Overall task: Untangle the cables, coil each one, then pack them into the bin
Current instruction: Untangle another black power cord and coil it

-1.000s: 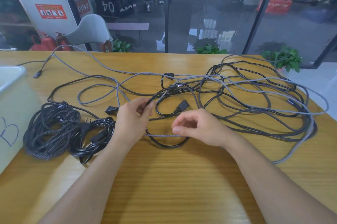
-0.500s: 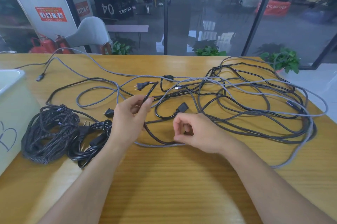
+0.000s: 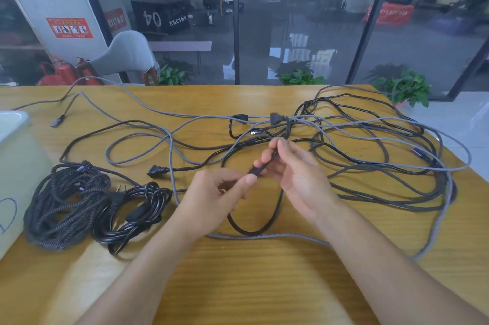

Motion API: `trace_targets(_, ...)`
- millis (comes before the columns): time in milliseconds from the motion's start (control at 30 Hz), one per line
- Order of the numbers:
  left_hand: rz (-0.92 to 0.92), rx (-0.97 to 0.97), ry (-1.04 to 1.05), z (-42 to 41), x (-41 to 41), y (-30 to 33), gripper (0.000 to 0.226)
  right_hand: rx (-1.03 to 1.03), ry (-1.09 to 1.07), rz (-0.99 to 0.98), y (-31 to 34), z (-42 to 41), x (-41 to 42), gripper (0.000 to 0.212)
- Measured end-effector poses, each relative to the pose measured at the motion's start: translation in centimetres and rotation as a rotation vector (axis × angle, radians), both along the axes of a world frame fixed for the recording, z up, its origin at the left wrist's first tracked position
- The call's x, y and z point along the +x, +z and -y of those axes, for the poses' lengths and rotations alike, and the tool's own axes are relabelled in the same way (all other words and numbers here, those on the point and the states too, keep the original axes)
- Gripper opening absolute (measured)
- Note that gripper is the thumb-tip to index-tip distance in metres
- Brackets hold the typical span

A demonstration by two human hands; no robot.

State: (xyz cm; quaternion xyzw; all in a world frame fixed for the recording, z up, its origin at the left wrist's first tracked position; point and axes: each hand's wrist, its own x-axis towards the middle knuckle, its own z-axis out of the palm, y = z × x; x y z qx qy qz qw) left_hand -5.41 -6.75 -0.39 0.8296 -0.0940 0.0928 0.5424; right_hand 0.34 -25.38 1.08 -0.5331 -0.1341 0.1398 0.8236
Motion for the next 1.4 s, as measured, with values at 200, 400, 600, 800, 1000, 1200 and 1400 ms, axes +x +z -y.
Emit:
trace_targets(200,-0.115,-0.375,0.105,-0.6,0.4,1.4,0.057,-0.187,0.072,0.258,1.7,0.8,-0.7,0.024)
trace_targets(400,-0.187,-0.679,-0.103,-0.4,0.0,2.7,0.069,-0.493,0.116,0.459,1.7,-0.4,-2.5,0.025)
trace_targets(600,-0.271,-0.822,-0.103,-0.4,-0.1,3.0,0.068,-0.689,0.191,0.558,0.7,-1.5,-3.5,0.045)
trace_targets(800,-0.351,-0.906,-0.152,-0.3,-0.2,3.2,0.064,-0.825,0.191,0.663,0.9,-1.4,-3.6,0.044)
trace_targets(1000,-0.281,-0.929,-0.112,-0.3,-0.5,3.5,0.055,-0.820,0.254,0.565,0.5,-1.9,-3.6,0.029)
trace_targets(1200,-0.291,-1.211,-0.154,-2.2,-0.6,4.5,0.048,-0.353,0.846,-0.160,0.4,-1.4,-3.5,0.032)
trace_targets(1400,-0.254,-1.101,-0.219,-2.1,-0.8,4.8,0.050,-0.491,0.768,-0.034,1.2,0.9,-1.8,0.024)
